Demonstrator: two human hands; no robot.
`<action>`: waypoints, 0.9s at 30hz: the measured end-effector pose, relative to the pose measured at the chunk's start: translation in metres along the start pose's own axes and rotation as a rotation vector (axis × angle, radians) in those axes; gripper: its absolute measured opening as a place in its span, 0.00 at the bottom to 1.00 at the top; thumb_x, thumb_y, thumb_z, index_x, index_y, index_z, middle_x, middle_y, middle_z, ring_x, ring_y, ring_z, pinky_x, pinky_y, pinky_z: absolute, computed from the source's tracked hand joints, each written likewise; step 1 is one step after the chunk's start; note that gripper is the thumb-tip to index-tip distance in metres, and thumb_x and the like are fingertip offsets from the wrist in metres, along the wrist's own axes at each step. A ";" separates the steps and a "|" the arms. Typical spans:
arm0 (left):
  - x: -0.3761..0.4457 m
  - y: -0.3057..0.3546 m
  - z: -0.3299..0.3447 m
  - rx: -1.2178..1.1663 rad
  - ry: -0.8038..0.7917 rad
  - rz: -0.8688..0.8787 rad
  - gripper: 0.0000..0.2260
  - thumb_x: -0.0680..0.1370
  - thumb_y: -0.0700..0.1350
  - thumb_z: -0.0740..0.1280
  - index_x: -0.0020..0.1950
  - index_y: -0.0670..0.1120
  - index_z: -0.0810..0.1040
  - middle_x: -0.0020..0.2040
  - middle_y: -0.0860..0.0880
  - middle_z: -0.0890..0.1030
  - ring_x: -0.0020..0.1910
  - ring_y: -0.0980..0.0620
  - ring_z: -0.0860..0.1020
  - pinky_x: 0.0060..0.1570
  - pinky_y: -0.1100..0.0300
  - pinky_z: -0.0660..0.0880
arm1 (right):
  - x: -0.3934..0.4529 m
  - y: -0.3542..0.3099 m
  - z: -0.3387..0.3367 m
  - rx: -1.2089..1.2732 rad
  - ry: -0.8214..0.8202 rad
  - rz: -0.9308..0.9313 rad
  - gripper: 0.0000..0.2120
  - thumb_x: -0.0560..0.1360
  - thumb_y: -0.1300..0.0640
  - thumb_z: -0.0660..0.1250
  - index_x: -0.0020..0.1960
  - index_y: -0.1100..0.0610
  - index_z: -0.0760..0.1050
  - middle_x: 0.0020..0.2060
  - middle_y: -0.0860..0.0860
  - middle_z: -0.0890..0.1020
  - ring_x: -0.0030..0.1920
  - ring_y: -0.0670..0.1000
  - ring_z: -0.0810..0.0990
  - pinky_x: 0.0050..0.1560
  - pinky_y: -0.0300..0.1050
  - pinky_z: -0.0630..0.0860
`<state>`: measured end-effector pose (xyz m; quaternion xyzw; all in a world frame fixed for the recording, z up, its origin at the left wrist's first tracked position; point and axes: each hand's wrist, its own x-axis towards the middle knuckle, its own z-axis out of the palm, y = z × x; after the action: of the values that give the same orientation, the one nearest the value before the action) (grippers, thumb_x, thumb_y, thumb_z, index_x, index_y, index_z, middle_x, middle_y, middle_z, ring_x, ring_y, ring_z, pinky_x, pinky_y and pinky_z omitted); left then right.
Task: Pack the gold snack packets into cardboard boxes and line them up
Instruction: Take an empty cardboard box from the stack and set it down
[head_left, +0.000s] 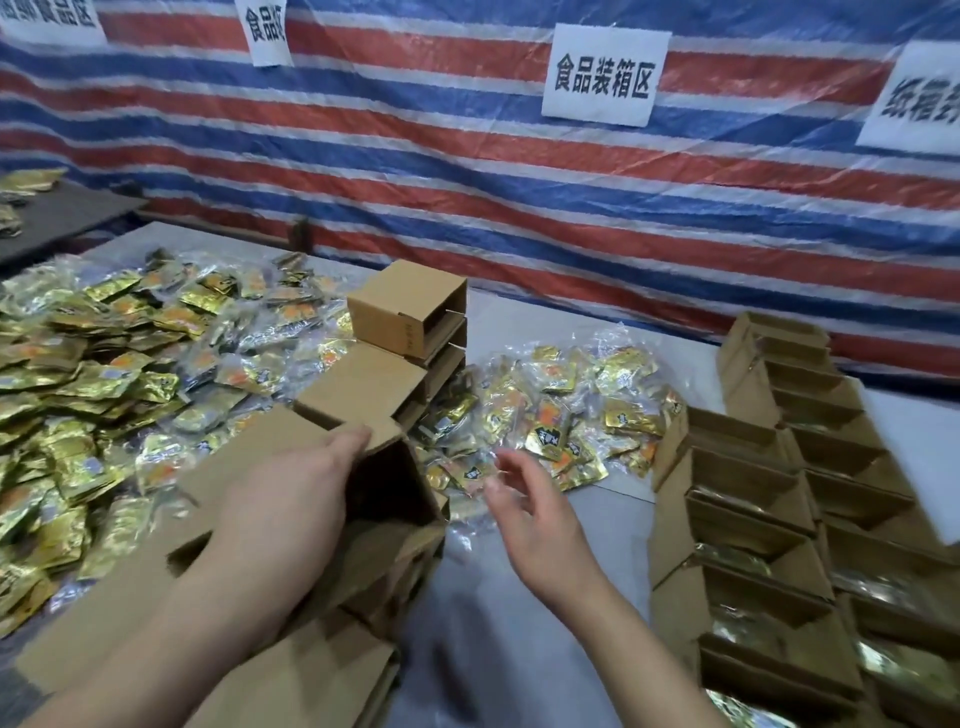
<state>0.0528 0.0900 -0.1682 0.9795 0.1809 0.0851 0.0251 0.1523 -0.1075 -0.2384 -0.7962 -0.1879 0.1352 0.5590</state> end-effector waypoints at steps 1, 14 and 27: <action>0.010 0.023 -0.002 -0.017 -0.018 0.072 0.23 0.76 0.39 0.59 0.68 0.59 0.69 0.60 0.55 0.80 0.52 0.47 0.81 0.45 0.55 0.78 | -0.003 -0.005 -0.011 0.006 0.024 -0.019 0.26 0.71 0.33 0.62 0.67 0.39 0.69 0.63 0.37 0.74 0.63 0.36 0.72 0.62 0.34 0.69; 0.052 0.200 0.103 -0.010 -0.332 0.726 0.13 0.82 0.53 0.58 0.59 0.47 0.74 0.56 0.46 0.80 0.56 0.43 0.77 0.50 0.52 0.72 | -0.046 0.080 -0.114 -0.487 0.193 0.524 0.10 0.76 0.60 0.59 0.56 0.52 0.72 0.50 0.55 0.80 0.53 0.58 0.79 0.52 0.48 0.76; 0.036 0.156 0.231 -0.037 -0.588 0.503 0.14 0.81 0.55 0.60 0.59 0.47 0.76 0.58 0.46 0.79 0.58 0.48 0.76 0.52 0.54 0.73 | -0.034 0.190 -0.054 -0.413 0.209 0.872 0.07 0.73 0.59 0.60 0.50 0.51 0.70 0.45 0.48 0.76 0.49 0.49 0.77 0.57 0.42 0.76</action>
<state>0.1814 -0.0466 -0.3769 0.9752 -0.0815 -0.1926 0.0721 0.1734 -0.2262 -0.3986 -0.9042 0.1967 0.2360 0.2966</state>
